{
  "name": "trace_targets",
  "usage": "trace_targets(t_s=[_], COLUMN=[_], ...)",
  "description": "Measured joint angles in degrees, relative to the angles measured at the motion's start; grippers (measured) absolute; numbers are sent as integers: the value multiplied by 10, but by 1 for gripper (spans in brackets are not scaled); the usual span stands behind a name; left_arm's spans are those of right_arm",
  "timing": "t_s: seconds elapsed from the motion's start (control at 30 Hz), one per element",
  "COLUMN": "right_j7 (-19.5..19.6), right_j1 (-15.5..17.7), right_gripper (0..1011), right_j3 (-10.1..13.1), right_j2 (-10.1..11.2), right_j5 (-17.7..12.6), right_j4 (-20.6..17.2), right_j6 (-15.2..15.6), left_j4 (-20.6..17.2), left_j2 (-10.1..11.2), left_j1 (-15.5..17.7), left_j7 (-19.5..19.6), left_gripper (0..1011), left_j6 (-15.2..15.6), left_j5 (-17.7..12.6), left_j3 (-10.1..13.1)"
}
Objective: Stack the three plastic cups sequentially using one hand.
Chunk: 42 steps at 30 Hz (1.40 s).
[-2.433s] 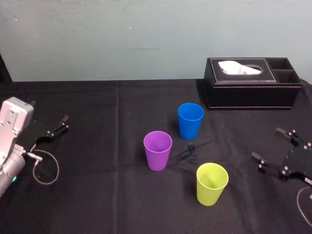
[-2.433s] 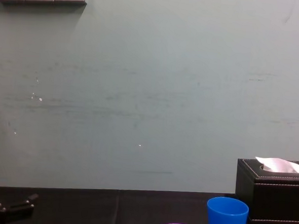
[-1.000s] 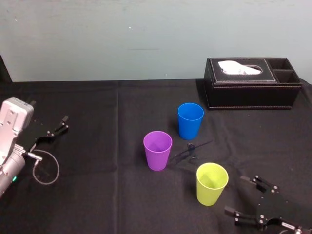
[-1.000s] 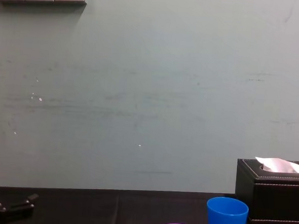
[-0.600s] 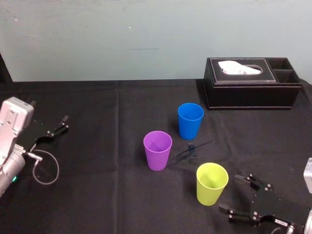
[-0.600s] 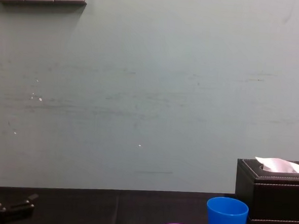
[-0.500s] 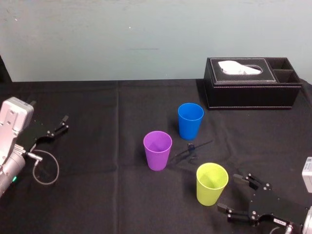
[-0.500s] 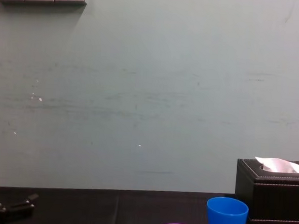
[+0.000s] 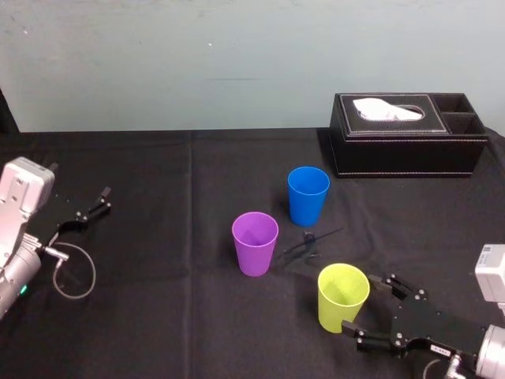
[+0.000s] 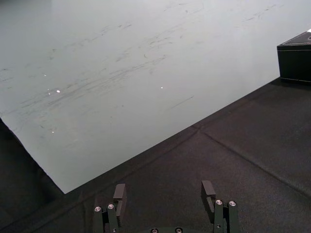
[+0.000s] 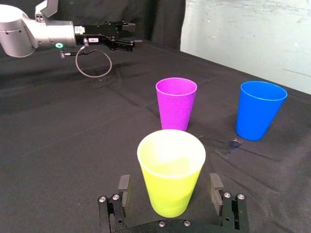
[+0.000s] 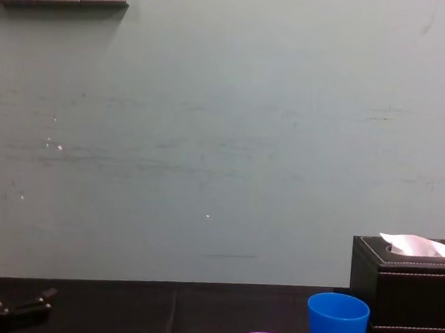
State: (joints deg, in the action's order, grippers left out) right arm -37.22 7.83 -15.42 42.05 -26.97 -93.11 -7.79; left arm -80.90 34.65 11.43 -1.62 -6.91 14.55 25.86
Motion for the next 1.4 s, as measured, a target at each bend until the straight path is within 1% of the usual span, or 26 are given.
trace_targets(t_s=[0.4,0.73,0.93,1.1,1.17,1.2,1.23,1.4], right_j7=[6,14,13,13,13,13,13,12], right_j1=[-24,-36,-36,-35,-35,-35,-35,-35], right_gripper=[1004,1004,1004,916,853,838,794,757], right_j3=[-16,-29,-28,-28,-28,-28,-27,-27], right_j2=[-15,-23,-23,-22,-22,-22,-22,-22], right_j5=[3,8,8,7,7,7,7,7], right_j4=[12,10,10,10,10,10,10,10], right_j6=[11,18,18,17,17,17,17,17], left_j4=[0,0,0,0,0,0,0,0], left_j2=[0,0,0,0,0,0,0,0], left_j1=[0,0,0,0,0,0,0,0], left_j7=[0,0,0,0,0,0,0,0], left_gripper=[1010,1010,1010,1010,1010,1010,1010,1010], left_j6=[0,0,0,0,0,0,0,0], left_j5=[0,0,0,0,0,0,0,0], left_j3=[0,0,0,0,0,0,0,0])
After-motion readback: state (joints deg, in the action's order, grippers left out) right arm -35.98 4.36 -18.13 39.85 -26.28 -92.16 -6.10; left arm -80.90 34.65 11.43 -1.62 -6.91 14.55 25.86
